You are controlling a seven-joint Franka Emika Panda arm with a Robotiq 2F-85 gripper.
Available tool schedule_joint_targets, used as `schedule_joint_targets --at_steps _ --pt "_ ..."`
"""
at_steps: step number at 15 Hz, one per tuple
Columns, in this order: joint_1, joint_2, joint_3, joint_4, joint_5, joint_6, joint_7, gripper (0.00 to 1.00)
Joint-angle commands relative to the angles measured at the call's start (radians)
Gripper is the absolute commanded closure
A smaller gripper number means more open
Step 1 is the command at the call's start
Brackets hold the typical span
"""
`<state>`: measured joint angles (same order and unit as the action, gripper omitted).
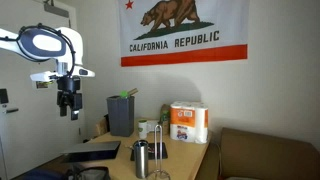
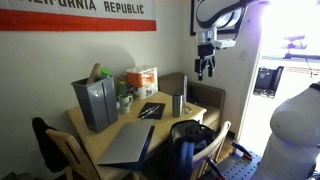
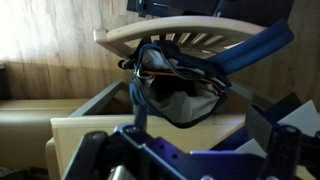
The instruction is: Open the laptop
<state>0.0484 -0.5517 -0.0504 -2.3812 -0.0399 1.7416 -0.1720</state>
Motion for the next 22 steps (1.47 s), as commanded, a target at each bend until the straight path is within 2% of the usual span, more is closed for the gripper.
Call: schedule_joint_targets --at_steps 1,6,8,11,14,17,22 --pt "-0.007 0.001 0.006 0.002 0.003 -0.002 -0.003 0.00" --pt "-0.007 0.001 0.006 0.002 0.003 -0.002 -0.003 0.00" --pt "0.001 0.044 0.010 -0.003 -0.012 -0.002 -0.026 0.00" --pt "0.034 0.133 0.003 -0.038 0.021 0.073 -0.097 0.00" --pt "0.065 0.267 0.007 -0.082 0.063 0.227 -0.173 0.00" --pt "0.079 0.417 0.028 -0.112 0.070 0.429 -0.225 0.00" --pt "0.080 0.677 0.102 -0.076 0.103 0.768 -0.252 0.00"
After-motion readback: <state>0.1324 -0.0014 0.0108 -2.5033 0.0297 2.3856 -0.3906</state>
